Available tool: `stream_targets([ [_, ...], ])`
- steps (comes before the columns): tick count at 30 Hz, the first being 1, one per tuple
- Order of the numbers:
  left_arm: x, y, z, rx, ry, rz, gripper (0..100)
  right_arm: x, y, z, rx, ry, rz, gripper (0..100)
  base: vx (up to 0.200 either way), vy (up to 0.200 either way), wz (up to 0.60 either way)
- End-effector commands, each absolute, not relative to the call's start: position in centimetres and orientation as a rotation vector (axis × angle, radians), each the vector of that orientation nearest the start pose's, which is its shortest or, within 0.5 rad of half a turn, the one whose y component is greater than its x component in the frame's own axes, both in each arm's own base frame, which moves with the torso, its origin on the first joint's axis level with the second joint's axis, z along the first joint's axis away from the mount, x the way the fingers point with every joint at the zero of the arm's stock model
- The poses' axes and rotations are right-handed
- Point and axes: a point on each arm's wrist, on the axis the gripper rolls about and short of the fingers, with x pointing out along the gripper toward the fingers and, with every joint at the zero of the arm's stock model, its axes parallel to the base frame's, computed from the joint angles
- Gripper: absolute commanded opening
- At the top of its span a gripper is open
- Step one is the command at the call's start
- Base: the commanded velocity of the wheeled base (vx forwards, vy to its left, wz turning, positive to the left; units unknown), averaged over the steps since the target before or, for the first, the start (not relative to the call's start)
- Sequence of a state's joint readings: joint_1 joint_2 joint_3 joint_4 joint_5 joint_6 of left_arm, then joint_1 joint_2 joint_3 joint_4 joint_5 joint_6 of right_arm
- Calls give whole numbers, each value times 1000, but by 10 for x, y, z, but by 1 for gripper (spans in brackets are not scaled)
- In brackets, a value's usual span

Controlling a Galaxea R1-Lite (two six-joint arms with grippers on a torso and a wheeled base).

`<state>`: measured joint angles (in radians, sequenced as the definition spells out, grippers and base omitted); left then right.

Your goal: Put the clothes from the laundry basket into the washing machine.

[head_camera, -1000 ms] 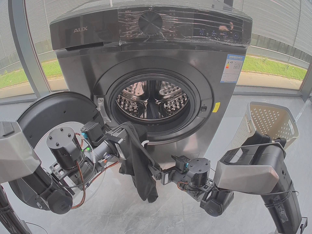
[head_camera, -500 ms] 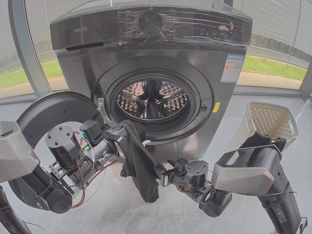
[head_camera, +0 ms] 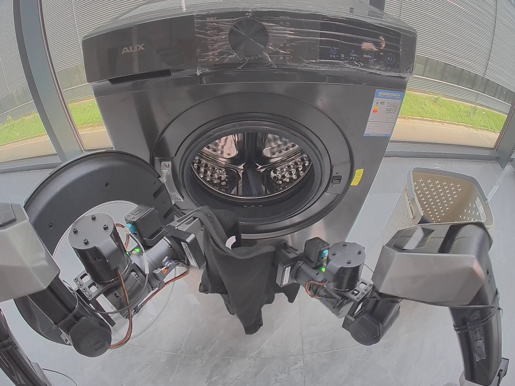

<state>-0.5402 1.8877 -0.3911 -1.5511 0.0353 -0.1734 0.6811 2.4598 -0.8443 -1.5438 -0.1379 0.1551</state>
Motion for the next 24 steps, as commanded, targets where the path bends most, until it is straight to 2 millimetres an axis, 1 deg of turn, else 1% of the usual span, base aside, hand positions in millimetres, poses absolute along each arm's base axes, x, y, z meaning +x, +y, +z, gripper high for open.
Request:
stream_targets([
  [1, 233, -137, 122, -174, 6, -505, 0, 294, 218, 95, 185, -53, 514, 0, 0, 0, 0],
  [5, 230, -135, 125, -175, -2, -503, 0, 276, 196, 123, 198, -94, 499, 0, 0, 0, 0],
  [6, 229, -134, 125, -175, -2, -503, 0, 274, 194, 125, 197, -96, 496, 0, 0, 0, 0],
  [8, 227, -133, 130, -179, -21, -504, 0, 263, 176, 135, 186, -109, 475, 0, 0, 0, 0],
  [9, 227, -133, 130, -179, -21, -504, 0, 263, 176, 135, 186, -109, 475, 0, 0, 0, 0],
  [10, 225, -132, 134, -181, -35, -507, 0, 256, 168, 141, 186, -115, 472, 0, 0, 0, 0],
  [12, 223, -131, 140, -187, -56, -508, 0, 247, 163, 145, 193, -117, 474, 0, 0, 0, 0],
  [15, 221, -130, 144, -191, -71, -509, 0, 240, 159, 146, 193, -112, 472, 0, 0, 0, 0],
  [18, 220, -130, 144, -189, -74, -512, 0, 241, 159, 146, 194, -110, 466, 0, 0, 0, 0],
  [20, 219, -129, 143, -171, -73, -508, 0, 242, 159, 153, 205, -138, 465, 0, 0, 0, 0],
  [22, 218, -128, 143, -165, -73, -506, 0, 241, 159, 155, 209, -148, 467, 0, 0, 0, 0],
  [23, 217, -128, 145, -166, -82, -508, 0, 239, 157, 161, 214, -167, 468, 0, 0, 0, 0],
  [24, 217, -128, 145, -164, -83, -507, 0, 238, 157, 162, 215, -169, 469, 0, 0, 0, 0],
])
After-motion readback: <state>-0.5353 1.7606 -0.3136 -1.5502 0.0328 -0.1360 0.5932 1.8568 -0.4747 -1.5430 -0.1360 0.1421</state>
